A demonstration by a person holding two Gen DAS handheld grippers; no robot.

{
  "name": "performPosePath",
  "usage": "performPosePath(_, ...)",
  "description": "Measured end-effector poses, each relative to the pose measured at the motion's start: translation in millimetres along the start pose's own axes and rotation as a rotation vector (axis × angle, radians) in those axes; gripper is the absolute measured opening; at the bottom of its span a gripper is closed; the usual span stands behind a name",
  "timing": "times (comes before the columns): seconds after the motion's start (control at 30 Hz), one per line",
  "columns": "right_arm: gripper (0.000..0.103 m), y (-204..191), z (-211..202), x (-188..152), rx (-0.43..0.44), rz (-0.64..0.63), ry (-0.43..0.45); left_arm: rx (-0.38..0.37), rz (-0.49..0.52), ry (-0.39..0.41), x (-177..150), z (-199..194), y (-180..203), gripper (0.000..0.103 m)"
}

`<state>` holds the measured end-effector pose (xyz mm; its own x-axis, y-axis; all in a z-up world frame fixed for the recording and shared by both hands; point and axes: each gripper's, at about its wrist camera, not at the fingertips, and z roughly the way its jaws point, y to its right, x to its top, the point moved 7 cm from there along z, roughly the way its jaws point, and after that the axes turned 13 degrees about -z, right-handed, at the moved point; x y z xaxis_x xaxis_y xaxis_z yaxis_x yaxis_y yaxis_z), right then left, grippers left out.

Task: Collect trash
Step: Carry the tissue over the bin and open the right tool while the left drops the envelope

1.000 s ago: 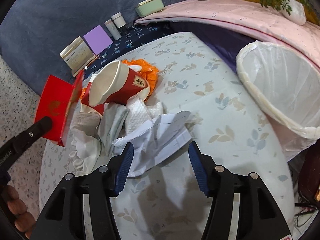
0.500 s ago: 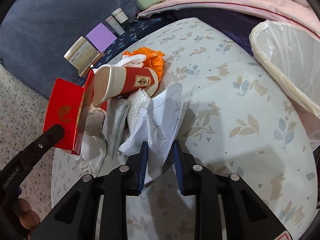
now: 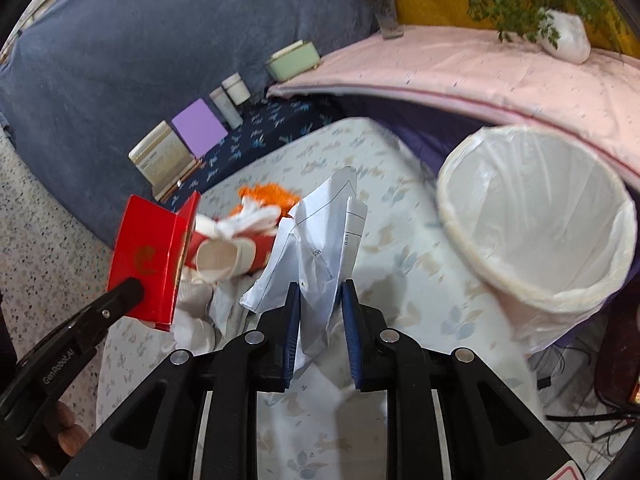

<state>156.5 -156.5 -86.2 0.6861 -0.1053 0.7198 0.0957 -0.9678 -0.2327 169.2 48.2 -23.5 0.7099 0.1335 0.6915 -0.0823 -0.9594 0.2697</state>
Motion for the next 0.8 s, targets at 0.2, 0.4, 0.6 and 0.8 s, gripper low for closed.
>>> performPosePath(0.2, 0.02, 42.5, -38.7, 23.0, -0.105, -0.003, 0.074, -0.068, 0.053, 0.011, 7.9, 4.9, 49.1, 0.0)
performPosePath(0.4, 0.02, 104.5, -59.9, 34.4, -0.23, 0.03, 0.107, -0.158, 0.092, -0.031, 6.1, 27.8, 108.9, 0.0)
performPosePath(0.6, 0.021, 155.6, -62.4, 32.1, -0.293, 0.076, 0.097, -0.21, 0.138, -0.077, -4.1, 55.6, 159.3, 0.001)
performPosePath(0.8, 0.022, 181.6, -54.9, 32.1, -0.32, 0.084, 0.077, -0.23, 0.168, -0.115, -12.7, 81.6, 191.1, 0.001)
